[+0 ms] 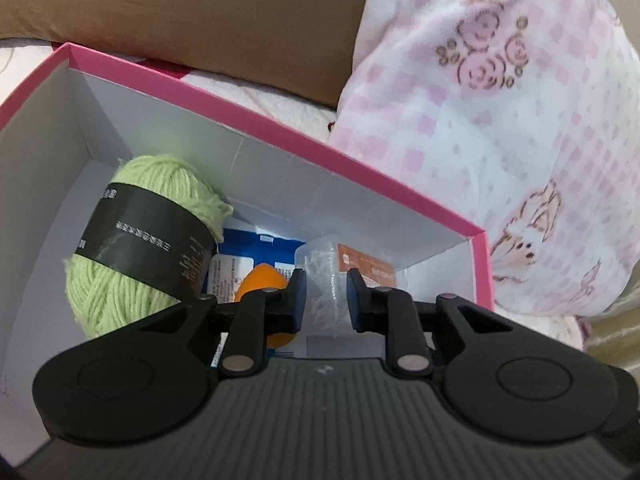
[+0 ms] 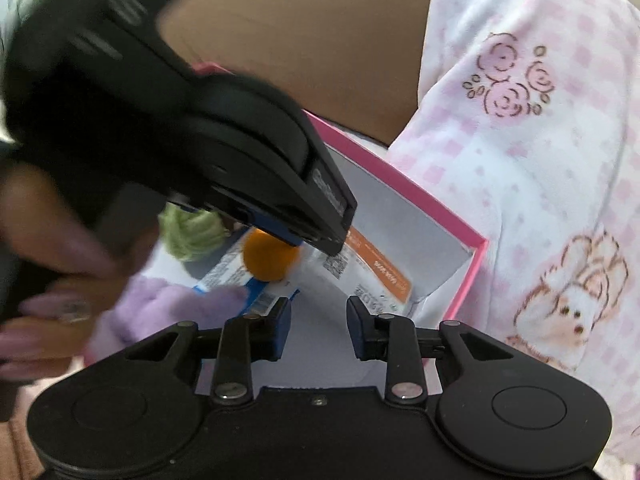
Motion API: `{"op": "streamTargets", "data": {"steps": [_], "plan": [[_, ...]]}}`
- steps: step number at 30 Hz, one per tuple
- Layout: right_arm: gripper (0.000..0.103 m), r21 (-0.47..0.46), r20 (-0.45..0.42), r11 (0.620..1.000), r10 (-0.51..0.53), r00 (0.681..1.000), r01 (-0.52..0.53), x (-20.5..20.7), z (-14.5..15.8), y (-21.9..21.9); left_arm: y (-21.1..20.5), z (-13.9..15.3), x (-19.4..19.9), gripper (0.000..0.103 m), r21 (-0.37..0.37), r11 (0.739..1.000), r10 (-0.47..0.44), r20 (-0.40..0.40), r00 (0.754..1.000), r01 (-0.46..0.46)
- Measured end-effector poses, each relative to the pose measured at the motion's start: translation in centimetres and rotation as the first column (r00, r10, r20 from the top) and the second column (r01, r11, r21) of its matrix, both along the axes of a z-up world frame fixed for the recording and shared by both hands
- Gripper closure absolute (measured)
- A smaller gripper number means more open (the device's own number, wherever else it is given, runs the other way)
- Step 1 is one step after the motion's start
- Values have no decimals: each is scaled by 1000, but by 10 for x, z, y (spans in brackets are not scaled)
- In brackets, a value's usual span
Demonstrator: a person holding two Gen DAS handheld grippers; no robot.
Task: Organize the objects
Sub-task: 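Open the left gripper to release the plastic box and withdraw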
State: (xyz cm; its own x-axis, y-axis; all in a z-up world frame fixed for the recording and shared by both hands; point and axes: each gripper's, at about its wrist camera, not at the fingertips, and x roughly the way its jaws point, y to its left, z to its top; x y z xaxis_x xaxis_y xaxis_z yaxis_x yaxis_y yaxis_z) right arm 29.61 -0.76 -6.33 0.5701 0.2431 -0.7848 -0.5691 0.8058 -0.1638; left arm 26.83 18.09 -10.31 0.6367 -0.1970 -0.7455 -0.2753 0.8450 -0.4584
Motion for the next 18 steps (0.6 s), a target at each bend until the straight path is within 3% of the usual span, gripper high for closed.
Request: {"op": "streamTargets", "data": {"steps": [2,7,10,13,18], "plan": [[68,28,1,1000,12,1000,-12,-8,4,-6,-5,-2,1,89,37,999,4,-13,1000,-3],[66,52,21,999,6,1000,-7,-23,13,-17,-10,9,-7,88,24,1000,-10,8,1000,10],[65,75,17,997,-10,1000,9,-25,17,-21,-11,18,-17,83,43,999,-12,16,1000,12],[65,99,7,995,-24,1000,23,-27,23,-24,-11,26,-28,72,54,998,-20,-8,1000,20],[63,131,-2,991,-28,1000,28,-33,40,-24,-18,51,-47,50,159,987,10,-29,1000,-5]]}}
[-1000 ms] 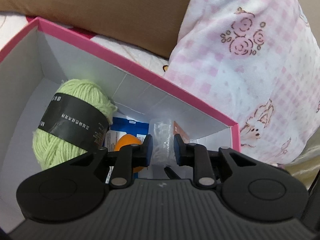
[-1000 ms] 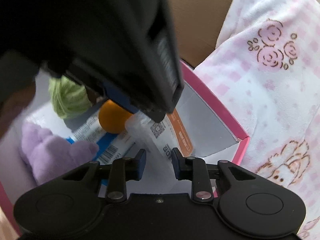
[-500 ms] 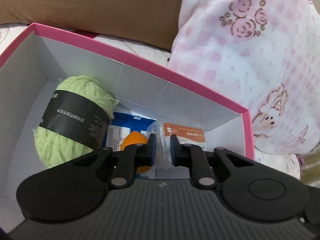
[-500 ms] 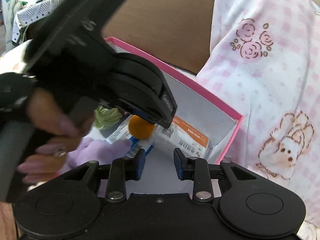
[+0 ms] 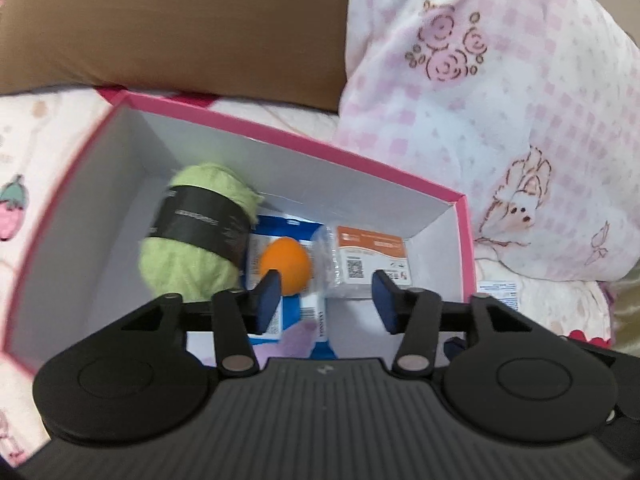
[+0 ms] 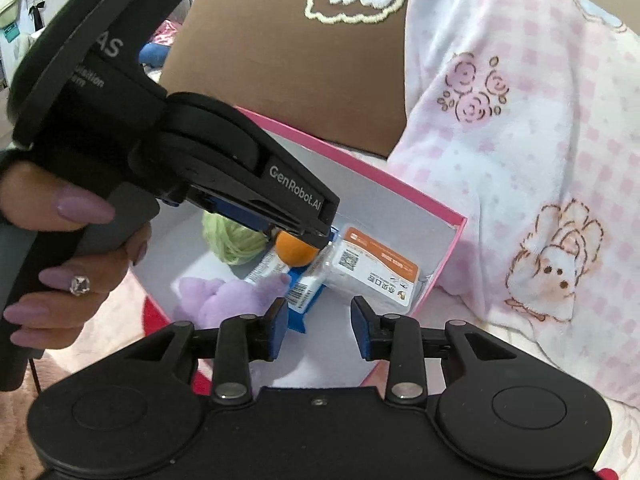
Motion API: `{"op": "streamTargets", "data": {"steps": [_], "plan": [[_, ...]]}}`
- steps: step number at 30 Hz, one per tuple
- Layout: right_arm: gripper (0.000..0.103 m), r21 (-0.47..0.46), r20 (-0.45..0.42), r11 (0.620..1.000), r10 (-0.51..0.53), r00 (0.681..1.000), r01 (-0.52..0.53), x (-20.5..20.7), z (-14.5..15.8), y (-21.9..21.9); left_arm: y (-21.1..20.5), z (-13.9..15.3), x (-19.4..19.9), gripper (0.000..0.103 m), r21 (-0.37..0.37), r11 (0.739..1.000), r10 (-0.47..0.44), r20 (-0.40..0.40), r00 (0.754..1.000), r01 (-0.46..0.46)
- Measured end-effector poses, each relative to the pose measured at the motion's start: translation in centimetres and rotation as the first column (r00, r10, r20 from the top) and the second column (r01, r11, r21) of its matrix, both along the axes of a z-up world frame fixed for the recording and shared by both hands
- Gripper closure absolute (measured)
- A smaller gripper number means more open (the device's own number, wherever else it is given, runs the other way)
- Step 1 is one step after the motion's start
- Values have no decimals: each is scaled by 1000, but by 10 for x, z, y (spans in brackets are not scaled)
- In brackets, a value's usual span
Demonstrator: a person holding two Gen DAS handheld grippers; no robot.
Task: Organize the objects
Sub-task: 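Open the left gripper to release the plastic box and withdraw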
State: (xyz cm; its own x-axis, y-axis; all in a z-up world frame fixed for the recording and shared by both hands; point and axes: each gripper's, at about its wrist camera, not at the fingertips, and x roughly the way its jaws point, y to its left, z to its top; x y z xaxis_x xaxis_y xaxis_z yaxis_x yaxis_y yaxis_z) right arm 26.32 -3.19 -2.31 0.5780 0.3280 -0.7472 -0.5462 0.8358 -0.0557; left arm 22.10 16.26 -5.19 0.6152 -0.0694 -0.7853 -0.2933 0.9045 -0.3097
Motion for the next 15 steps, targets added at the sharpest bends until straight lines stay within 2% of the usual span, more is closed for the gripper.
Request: {"op": "streamTargets", "data": {"steps": [2,6,9,11,14,15], "plan": [[62,5,-1,1000,6,1000,-6,-4,9,0,-1,10,-8,44,-5,1000,-2,-8,1000,2],[53,52,-10,999,7,1000,-6,-23,24,5,-9,30,-34,32,10,1000,-21,17,1000,21],[50,74,-8,997,4,1000,-4,-49,28,19,-10,43,-50,30,38,999,22,31,999,-23],[50,77,7,997,0,1000,-1,-75,26,11,-13,51,-58,30,64,998,16,41,999,-19],[47,110,18,994,4,1000,-6,-91,52,-15,-18,65,-75,30,39,999,-5,47,999,3],[43,122,17,992,6,1000,-8,-83,65,-2,-21,70,-82,30,36,999,-21,47,999,19]]}}
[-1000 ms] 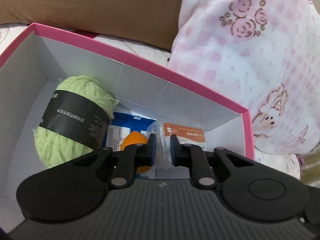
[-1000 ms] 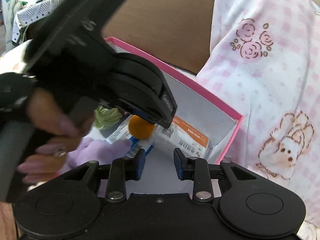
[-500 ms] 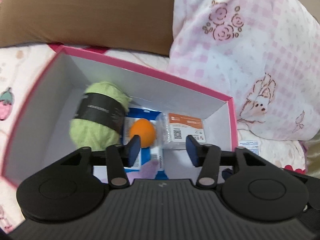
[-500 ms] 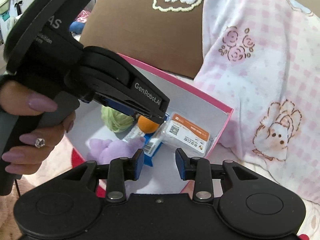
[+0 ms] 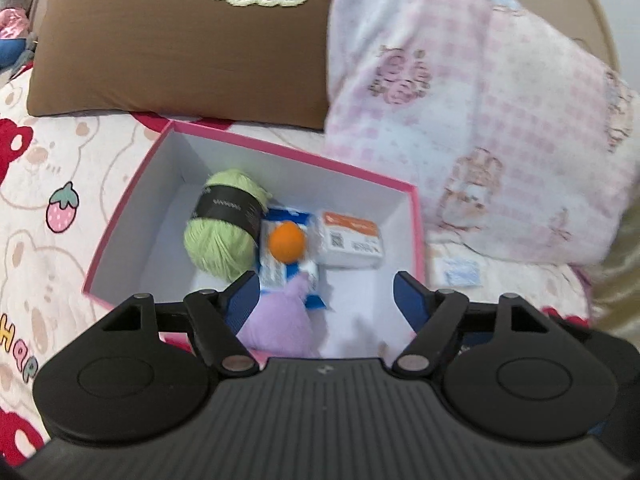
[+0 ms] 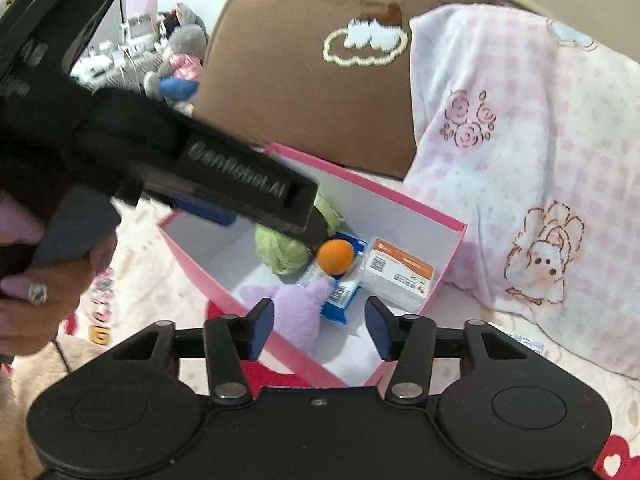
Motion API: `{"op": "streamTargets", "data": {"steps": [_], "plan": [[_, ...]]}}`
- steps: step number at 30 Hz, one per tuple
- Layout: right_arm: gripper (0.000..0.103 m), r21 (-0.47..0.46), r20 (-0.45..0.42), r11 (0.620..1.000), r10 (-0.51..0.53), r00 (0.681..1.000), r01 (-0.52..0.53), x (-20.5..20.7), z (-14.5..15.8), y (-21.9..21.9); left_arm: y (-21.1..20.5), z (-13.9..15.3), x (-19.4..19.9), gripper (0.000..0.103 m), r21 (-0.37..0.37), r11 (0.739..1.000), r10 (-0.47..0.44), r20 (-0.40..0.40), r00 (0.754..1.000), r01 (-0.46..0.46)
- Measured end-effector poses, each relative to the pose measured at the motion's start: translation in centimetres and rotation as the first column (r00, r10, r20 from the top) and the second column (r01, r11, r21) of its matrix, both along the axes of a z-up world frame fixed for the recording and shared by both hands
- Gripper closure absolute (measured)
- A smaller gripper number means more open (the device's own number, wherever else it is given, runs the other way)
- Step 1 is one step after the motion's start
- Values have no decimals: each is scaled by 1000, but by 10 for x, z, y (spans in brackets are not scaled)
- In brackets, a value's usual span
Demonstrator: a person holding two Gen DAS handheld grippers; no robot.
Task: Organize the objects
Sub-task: 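Open the left gripper to release the plastic box and withdraw, then move the left gripper toward the white-and-blue medicine carton on the sheet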
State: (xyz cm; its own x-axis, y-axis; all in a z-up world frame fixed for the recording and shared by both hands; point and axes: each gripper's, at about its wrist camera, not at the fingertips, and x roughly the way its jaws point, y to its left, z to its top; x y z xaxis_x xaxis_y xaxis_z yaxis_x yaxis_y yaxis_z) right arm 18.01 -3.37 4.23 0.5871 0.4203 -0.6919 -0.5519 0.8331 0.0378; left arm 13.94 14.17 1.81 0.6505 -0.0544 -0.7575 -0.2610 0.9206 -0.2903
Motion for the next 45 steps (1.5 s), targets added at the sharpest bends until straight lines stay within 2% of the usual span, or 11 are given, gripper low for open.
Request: {"op": "streamTargets", "data": {"steps": [1,3,5,6,9,11,14,22,26,35,45], "plan": [[38,10,-1,1000,1,1000,-1,-5,6,0,-4,5,-5,30,13,1000,-14,1,1000,14],[27,2,-2,1000,10,1000,-10,-14,12,1,-17,16,-17,26,90,995,-44,6,999,43],[26,-39,8,999,29,1000,-28,-27,16,2,-25,25,-25,26,140,988,-58,-1,998,57],[26,-54,16,998,33,999,-32,-24,10,1,-28,29,-30,25,146,987,-62,-10,998,63],[25,-55,5,997,46,999,-46,-40,18,-3,-35,40,-43,25,128,988,-83,-21,996,85],[21,-44,8,998,47,999,-47,-49,24,-10,-40,48,-53,25,136,987,-83,-14,996,85],[15,-34,25,998,45,999,-44,-61,33,-22,-47,59,-64,25,94,990,-110,-3,994,110],[10,-28,17,998,51,999,-50,-82,53,-55,-73,85,-96,24,116,983,-147,28,989,143],[9,-33,8,998,53,999,-53,-94,56,-69,-87,93,-107,19,152,976,-164,47,985,155],[6,-67,-9,997,36,999,-37,-111,44,-103,-123,87,-119,12,185,954,-244,20,970,236],[6,-54,-7,998,23,1000,-24,-109,14,-141,-165,54,-100,8,141,947,-285,-48,957,289]]}}
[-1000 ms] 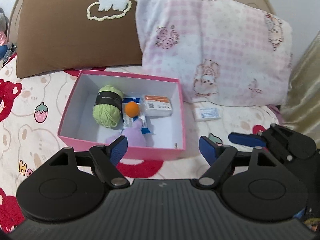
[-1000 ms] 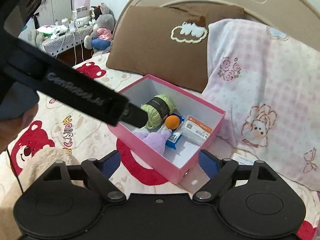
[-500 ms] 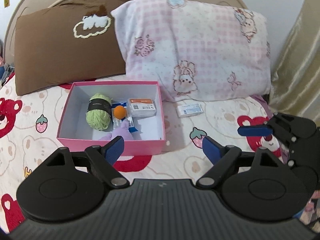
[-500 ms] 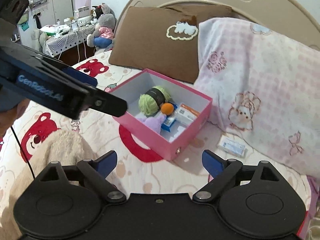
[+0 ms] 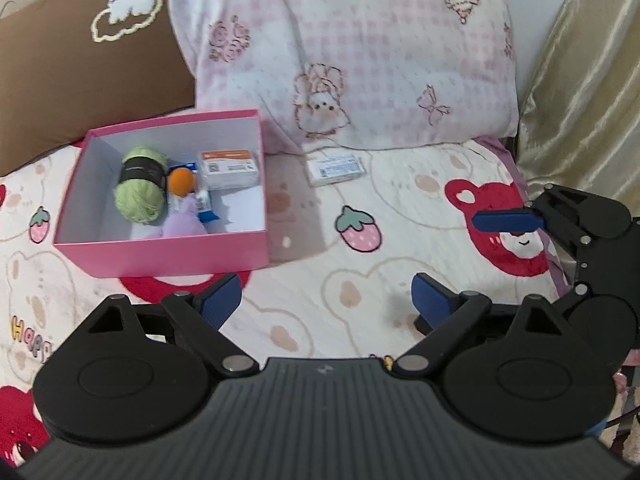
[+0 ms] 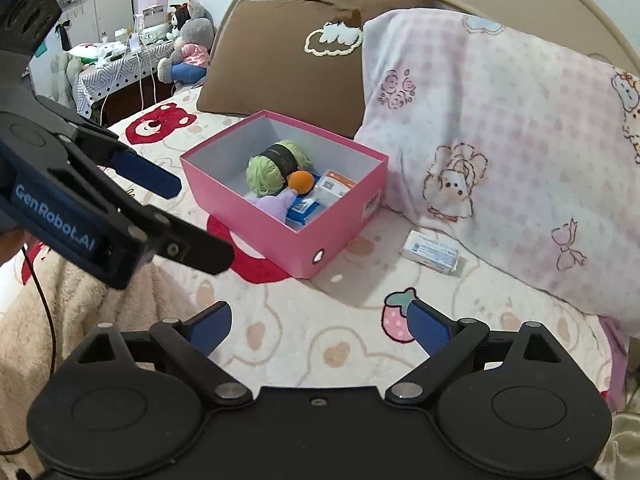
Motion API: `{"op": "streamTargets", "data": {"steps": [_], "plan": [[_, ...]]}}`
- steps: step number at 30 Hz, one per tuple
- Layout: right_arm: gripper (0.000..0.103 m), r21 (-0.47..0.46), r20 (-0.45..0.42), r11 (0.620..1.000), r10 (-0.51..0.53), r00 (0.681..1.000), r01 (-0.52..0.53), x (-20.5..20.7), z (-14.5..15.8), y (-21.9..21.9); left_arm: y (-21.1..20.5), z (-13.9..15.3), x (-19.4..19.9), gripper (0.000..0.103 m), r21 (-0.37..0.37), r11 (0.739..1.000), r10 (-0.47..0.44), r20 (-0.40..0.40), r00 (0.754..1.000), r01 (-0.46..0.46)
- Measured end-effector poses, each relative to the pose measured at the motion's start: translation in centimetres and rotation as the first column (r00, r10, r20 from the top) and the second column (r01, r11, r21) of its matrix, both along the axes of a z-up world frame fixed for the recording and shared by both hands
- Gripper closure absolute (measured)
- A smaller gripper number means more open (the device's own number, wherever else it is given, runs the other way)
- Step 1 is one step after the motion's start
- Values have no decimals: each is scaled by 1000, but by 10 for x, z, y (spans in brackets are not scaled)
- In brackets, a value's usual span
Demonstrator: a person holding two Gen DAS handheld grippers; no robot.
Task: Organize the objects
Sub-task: 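Move the left gripper toward the white-and-blue medicine carton on the sheet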
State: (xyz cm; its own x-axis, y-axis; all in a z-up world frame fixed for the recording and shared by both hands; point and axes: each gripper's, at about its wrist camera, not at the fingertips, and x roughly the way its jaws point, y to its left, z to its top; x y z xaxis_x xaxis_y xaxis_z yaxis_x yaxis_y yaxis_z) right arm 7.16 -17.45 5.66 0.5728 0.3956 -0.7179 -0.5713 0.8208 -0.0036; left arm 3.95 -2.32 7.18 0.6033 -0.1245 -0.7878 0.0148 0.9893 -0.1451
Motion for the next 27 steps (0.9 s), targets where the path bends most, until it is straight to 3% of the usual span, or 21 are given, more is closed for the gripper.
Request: {"op": "streamTargets", "data": {"steps": [6,13,17,21,27], "plan": [[6,-9,42,999,-38,998,38,14,-22,-20,-27,-6,24,5,34,999,-34,7,999,34],[6,36,13,995,-93,996,93,49,-46,-45,-39,-26,75,5,-5,999,-44,24,999,45],[6,29,7,994,-108,994,107,70,-54,-53,-37,-49,109,5,-16,1000,11,22,1000,-11],[6,99,28,989,-109,994,106,91,-59,-61,-42,-61,136,7,9,1000,7,76,997,-8],[7,115,-24,982,-147,989,149,134,-79,-59,-40,-76,180,8,-18,999,44,91,995,-42]]}}
